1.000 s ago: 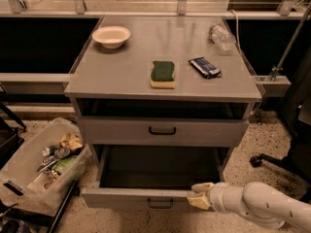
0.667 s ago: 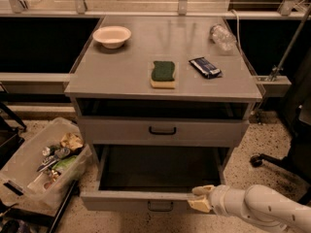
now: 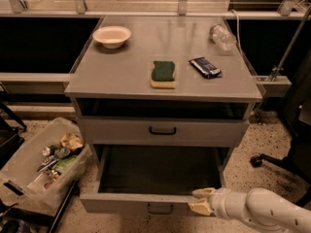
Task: Open middle drawer
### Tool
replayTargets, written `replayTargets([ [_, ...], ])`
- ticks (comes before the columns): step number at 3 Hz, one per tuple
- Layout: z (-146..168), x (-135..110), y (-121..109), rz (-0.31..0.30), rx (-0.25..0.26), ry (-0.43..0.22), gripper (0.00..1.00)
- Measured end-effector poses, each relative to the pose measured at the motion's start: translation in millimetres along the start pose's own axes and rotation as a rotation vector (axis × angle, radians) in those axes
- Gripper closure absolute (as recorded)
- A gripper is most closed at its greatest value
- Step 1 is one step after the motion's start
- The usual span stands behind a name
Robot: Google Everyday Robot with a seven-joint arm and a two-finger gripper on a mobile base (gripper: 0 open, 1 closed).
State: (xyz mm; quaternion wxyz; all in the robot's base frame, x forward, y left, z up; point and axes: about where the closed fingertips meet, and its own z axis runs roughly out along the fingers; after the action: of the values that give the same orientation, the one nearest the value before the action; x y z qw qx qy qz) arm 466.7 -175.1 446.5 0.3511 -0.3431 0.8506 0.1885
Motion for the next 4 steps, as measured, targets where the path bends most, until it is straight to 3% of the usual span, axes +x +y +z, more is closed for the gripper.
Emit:
replayTargets([
  [1, -1, -2, 1, 0.0, 0.0, 0.0, 1.0],
  [4, -4, 4, 34, -0.023, -0.071, 0.001, 1.0],
])
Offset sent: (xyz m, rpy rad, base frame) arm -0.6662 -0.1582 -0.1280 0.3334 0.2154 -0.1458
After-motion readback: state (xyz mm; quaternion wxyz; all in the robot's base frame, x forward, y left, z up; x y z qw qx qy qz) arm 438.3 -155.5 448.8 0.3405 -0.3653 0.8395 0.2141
